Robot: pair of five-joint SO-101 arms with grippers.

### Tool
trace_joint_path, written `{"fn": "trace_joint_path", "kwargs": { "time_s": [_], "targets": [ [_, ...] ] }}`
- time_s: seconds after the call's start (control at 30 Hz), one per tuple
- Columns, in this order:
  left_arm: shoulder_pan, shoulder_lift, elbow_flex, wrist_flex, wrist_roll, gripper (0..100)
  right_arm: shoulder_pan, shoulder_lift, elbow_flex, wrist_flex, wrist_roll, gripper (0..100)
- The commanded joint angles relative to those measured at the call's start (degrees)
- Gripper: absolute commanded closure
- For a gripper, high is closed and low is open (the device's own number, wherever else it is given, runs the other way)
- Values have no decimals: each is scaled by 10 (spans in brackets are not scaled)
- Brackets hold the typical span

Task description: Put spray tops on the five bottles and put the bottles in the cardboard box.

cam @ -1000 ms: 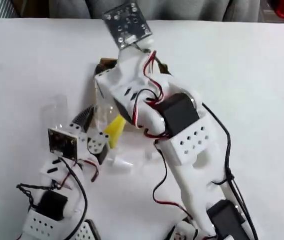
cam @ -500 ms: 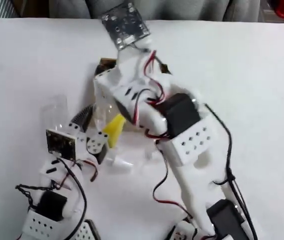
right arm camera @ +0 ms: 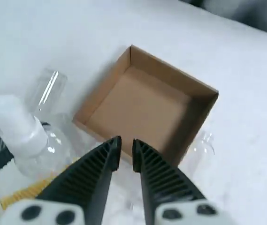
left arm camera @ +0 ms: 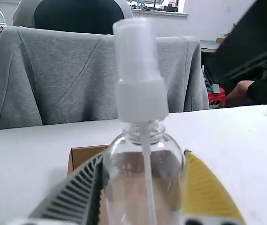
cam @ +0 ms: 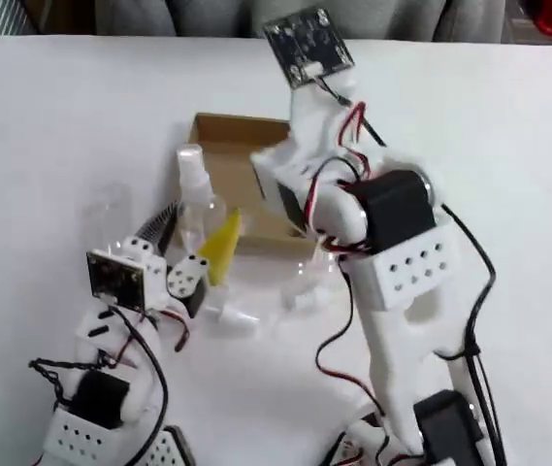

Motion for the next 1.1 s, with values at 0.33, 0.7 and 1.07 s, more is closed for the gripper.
{"fn": "trace_joint_path", "kwargs": {
  "time_s": [0.33, 0.7, 1.07],
  "targets": [
    [-8, 71, -107, 40, 19, 980, -40, -310, 434, -234, 3, 983],
    [-69, 273, -143, -98, 62, 980, -94, -455, 709, -514, 8, 983],
    [-104, 401, -210, -119, 62, 980, -201, -455, 907, -746, 8, 983]
  ]
}}
